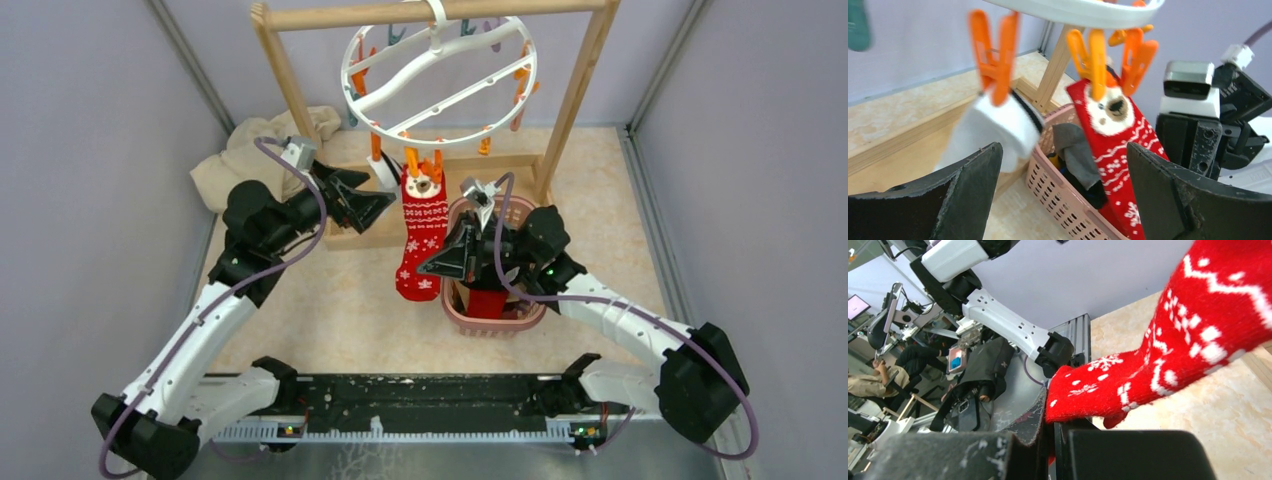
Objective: Remove the socks clipped to the hanger
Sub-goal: Remove the sock from the hanger.
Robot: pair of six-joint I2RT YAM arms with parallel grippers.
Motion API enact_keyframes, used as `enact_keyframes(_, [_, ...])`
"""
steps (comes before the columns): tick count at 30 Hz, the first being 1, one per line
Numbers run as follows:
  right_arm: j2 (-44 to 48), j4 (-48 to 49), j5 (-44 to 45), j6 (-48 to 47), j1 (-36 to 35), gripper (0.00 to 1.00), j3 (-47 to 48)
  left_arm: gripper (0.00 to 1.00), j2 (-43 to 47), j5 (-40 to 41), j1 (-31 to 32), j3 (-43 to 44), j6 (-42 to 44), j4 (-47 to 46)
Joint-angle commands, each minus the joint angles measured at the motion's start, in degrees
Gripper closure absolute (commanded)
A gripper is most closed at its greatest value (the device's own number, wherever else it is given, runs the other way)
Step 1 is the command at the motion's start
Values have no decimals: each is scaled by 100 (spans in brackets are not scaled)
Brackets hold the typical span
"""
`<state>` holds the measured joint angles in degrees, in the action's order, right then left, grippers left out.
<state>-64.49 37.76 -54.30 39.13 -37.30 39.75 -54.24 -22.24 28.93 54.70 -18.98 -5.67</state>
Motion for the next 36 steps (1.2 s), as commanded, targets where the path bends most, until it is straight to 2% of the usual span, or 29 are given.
enact_keyframes(1, [207,13,-96,-144,40,100,156,1,-166,-1293,-743,-49,-654,-1109])
enact_keyframes(9, [219,-42,-126,-142,37,100,230,1,-494,-2057,-871,11,-1168,-1946])
enact_keyframes(13, [204,-32,-136,-129,38,100,248,1,-397,-2205,-871,80,-1222,-1826])
enact_keyframes(15, [189,-21,-151,-106,39,100,253,1,-352,-2184,-877,253,-1089,-1408])
enact_keyframes(20, [224,-81,-145,-123,39,100,275,1,-94,-1420,-871,771,-499,102])
enact_keyframes(24, [251,71,-283,46,38,100,287,1,81,-1417,-872,912,-441,470])
enact_keyframes(29, [297,425,-520,343,46,100,265,1,148,-1873,-872,865,-715,170])
enact_keyframes(36, [244,522,-664,490,39,100,280,1,-86,-2589,-879,512,-1462,-1135])
